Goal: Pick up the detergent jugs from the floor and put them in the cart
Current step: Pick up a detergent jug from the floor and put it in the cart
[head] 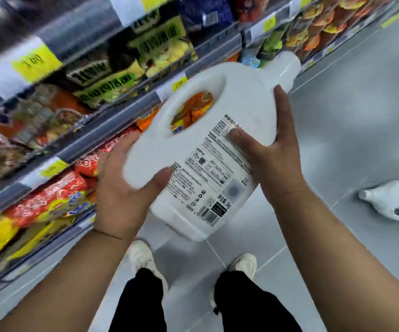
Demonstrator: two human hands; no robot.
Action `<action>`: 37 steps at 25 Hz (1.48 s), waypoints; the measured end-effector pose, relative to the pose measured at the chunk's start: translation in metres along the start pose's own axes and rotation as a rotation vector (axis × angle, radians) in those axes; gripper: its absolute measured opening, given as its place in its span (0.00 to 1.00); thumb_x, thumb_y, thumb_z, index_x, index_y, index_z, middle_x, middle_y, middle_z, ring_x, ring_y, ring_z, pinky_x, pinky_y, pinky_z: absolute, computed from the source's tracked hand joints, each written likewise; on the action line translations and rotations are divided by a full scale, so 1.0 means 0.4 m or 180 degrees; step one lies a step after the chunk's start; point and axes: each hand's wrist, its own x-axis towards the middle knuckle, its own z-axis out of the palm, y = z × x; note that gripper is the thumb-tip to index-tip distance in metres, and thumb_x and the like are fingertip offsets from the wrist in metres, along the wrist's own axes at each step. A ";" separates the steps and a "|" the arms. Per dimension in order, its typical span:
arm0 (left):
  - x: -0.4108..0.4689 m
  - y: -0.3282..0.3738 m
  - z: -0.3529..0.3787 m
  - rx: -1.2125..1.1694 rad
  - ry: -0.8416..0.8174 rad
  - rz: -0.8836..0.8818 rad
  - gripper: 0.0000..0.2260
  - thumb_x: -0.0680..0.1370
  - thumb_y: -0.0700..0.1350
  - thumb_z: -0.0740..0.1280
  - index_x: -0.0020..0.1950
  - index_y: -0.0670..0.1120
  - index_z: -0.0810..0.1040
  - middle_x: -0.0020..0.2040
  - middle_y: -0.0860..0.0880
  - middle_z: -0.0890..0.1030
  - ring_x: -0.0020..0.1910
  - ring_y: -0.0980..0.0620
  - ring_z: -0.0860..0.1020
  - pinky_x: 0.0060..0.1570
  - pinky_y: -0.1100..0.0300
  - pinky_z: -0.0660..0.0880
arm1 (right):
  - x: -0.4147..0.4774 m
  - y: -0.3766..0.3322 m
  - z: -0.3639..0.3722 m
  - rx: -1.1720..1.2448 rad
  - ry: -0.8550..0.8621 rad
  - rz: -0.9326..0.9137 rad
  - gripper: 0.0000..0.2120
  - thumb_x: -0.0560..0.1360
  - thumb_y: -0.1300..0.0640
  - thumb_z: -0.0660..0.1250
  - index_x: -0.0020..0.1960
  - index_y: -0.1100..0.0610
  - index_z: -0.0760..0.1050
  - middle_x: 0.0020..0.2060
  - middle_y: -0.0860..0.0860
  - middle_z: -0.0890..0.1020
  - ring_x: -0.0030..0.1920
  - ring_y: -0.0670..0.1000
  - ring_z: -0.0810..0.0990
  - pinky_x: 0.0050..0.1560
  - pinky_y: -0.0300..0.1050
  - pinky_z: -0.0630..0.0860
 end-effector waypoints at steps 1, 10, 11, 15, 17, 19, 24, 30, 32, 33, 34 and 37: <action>-0.030 0.095 -0.067 -0.0020 0.0061 0.0025 0.29 0.62 0.72 0.70 0.61 0.72 0.68 0.61 0.59 0.71 0.64 0.56 0.71 0.64 0.61 0.67 | -0.038 -0.106 -0.008 0.0078 -0.0040 -0.0065 0.43 0.59 0.47 0.80 0.69 0.35 0.63 0.69 0.39 0.69 0.68 0.39 0.70 0.69 0.47 0.70; -0.346 0.659 -0.552 -0.0267 0.0760 0.0732 0.32 0.60 0.70 0.73 0.61 0.70 0.68 0.63 0.49 0.72 0.61 0.57 0.73 0.66 0.52 0.70 | -0.435 -0.827 -0.013 0.0261 -0.0430 -0.1026 0.45 0.64 0.50 0.79 0.74 0.39 0.59 0.68 0.31 0.64 0.68 0.32 0.65 0.71 0.40 0.65; -0.384 0.691 -0.599 -0.0300 0.0822 0.0783 0.33 0.60 0.67 0.74 0.62 0.69 0.67 0.64 0.48 0.72 0.60 0.59 0.73 0.66 0.52 0.71 | -0.478 -0.878 -0.002 0.0295 -0.0465 -0.1130 0.45 0.64 0.50 0.79 0.75 0.40 0.59 0.69 0.33 0.64 0.70 0.34 0.65 0.72 0.43 0.65; -0.572 0.774 -0.820 -0.0303 0.1214 0.0961 0.34 0.62 0.63 0.73 0.66 0.66 0.66 0.66 0.49 0.71 0.61 0.61 0.74 0.62 0.58 0.74 | -0.683 -1.044 0.083 0.0762 -0.0916 -0.1539 0.43 0.67 0.55 0.78 0.75 0.43 0.58 0.69 0.36 0.67 0.68 0.35 0.69 0.69 0.44 0.70; -0.675 0.793 -0.936 -0.0246 0.1480 0.1068 0.34 0.62 0.64 0.73 0.67 0.65 0.66 0.66 0.49 0.71 0.61 0.62 0.74 0.59 0.63 0.74 | -0.792 -1.111 0.142 0.0968 -0.1144 -0.1714 0.44 0.66 0.54 0.78 0.75 0.43 0.58 0.66 0.33 0.69 0.66 0.34 0.71 0.65 0.40 0.72; -0.774 0.799 -1.035 -0.0243 0.1706 0.1064 0.32 0.62 0.64 0.73 0.64 0.70 0.67 0.66 0.48 0.72 0.62 0.55 0.75 0.61 0.51 0.75 | -0.893 -1.160 0.204 0.1079 -0.1349 -0.1810 0.44 0.64 0.52 0.79 0.73 0.40 0.59 0.66 0.34 0.69 0.66 0.35 0.71 0.63 0.41 0.73; -0.976 0.782 -1.253 -0.0159 0.2247 0.0983 0.31 0.62 0.64 0.74 0.63 0.69 0.69 0.66 0.48 0.71 0.62 0.51 0.75 0.59 0.43 0.76 | -1.106 -1.234 0.369 0.1285 -0.1914 -0.1862 0.44 0.63 0.48 0.80 0.72 0.35 0.60 0.66 0.32 0.69 0.65 0.35 0.72 0.62 0.45 0.74; -1.155 0.701 -1.480 0.0104 0.3134 0.0776 0.34 0.61 0.63 0.73 0.66 0.67 0.68 0.65 0.52 0.71 0.59 0.60 0.76 0.53 0.63 0.78 | -1.295 -1.281 0.658 0.1673 -0.2929 -0.1920 0.46 0.64 0.51 0.78 0.75 0.40 0.58 0.69 0.35 0.68 0.66 0.37 0.72 0.64 0.46 0.74; -1.202 0.664 -1.553 0.0168 0.3505 0.0665 0.33 0.61 0.63 0.74 0.64 0.67 0.69 0.64 0.51 0.72 0.59 0.56 0.77 0.54 0.58 0.79 | -1.356 -1.284 0.777 0.1773 -0.3286 -0.1893 0.44 0.64 0.52 0.78 0.73 0.37 0.59 0.69 0.35 0.69 0.66 0.38 0.72 0.65 0.49 0.74; -1.225 0.646 -1.591 0.0214 0.3681 0.0583 0.32 0.61 0.63 0.74 0.63 0.67 0.70 0.64 0.50 0.72 0.59 0.54 0.77 0.55 0.54 0.79 | -1.388 -1.288 0.837 0.1815 -0.3477 -0.1853 0.44 0.65 0.52 0.78 0.72 0.35 0.59 0.69 0.35 0.70 0.66 0.39 0.73 0.65 0.49 0.74; -1.248 0.629 -1.628 0.0259 0.3849 0.0490 0.30 0.61 0.62 0.74 0.62 0.67 0.70 0.63 0.49 0.72 0.58 0.54 0.77 0.54 0.54 0.79 | -1.424 -1.294 0.895 0.1864 -0.3684 -0.1790 0.43 0.64 0.53 0.78 0.72 0.35 0.59 0.69 0.35 0.70 0.66 0.39 0.73 0.64 0.49 0.74; -1.325 0.580 -1.717 0.0285 0.4288 0.0315 0.28 0.61 0.61 0.75 0.58 0.69 0.71 0.63 0.49 0.73 0.58 0.53 0.78 0.54 0.51 0.80 | -1.547 -1.301 1.036 0.1989 -0.4231 -0.1658 0.43 0.64 0.55 0.77 0.71 0.37 0.59 0.70 0.37 0.69 0.66 0.38 0.73 0.63 0.42 0.74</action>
